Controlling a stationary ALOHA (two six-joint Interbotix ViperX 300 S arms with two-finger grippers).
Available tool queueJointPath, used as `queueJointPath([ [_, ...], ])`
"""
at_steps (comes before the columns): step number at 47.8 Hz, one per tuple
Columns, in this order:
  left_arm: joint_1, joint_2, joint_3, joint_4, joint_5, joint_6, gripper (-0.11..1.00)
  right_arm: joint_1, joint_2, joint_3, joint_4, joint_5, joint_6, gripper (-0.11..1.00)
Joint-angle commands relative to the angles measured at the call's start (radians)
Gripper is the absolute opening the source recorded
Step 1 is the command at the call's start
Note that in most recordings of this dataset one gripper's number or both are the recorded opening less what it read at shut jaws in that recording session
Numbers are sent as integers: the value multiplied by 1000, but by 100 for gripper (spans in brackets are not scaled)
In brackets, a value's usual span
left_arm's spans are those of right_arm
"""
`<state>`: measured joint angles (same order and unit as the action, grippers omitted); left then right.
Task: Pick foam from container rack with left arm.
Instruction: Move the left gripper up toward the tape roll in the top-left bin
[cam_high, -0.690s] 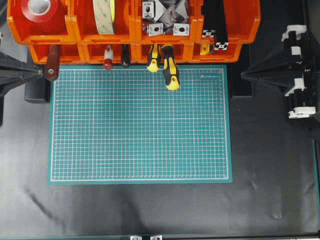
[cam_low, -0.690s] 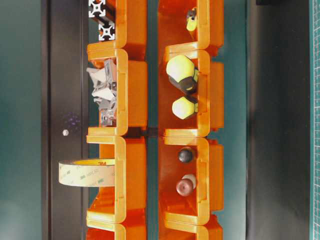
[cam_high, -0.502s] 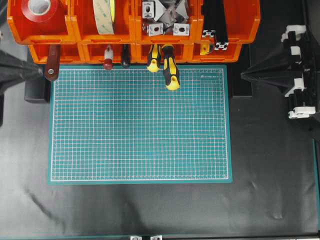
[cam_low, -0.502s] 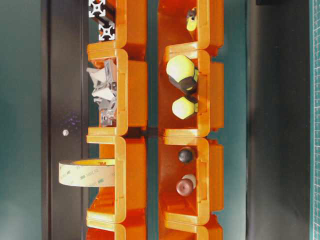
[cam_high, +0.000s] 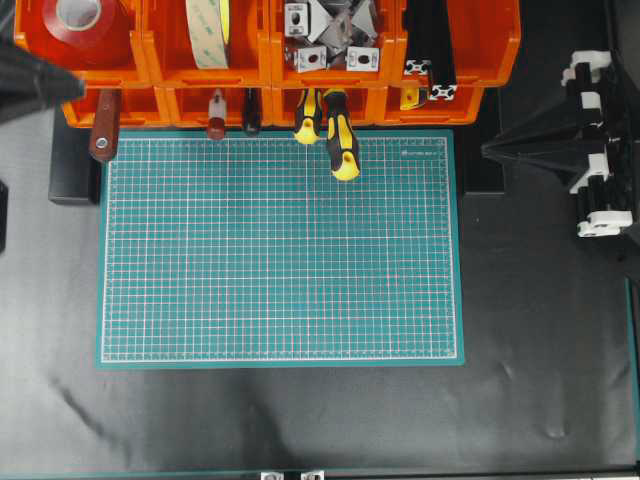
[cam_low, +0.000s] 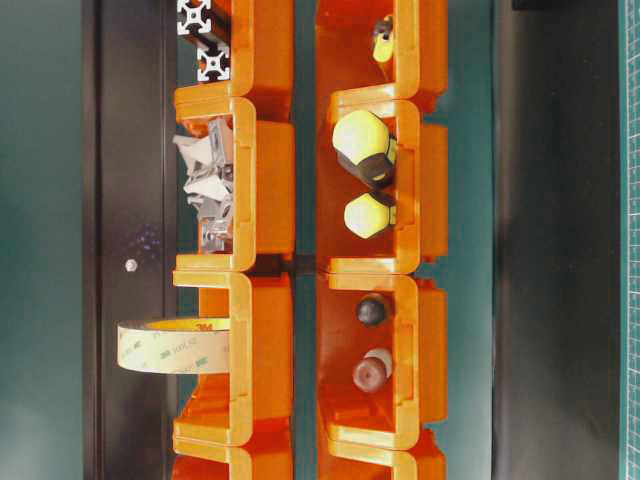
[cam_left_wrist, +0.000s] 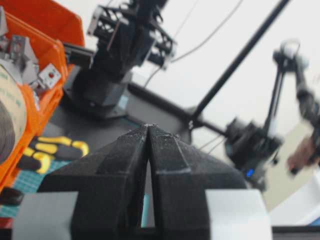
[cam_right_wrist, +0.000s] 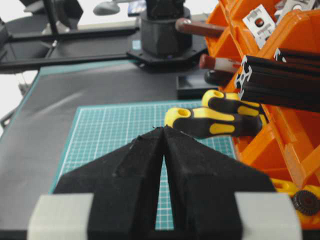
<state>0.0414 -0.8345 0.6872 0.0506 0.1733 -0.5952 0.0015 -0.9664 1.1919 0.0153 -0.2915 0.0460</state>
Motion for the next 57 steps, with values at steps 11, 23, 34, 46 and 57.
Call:
queueJointPath([
  [11,38,91,-202,5,193,-239,0,2,6,-31,2,-41,2,0],
  [23,67,127,-262,5,253,-281,3,3,5,-31,0,-43,2,0],
  [34,97,179,-285,5,307,-344,31,18,5,-31,2,-43,2,0],
  [46,150,225,-304,5,314,-448,90,28,3,-31,2,-41,0,0],
  [57,179,233,-287,5,334,-457,89,35,-11,-32,2,-40,0,0],
])
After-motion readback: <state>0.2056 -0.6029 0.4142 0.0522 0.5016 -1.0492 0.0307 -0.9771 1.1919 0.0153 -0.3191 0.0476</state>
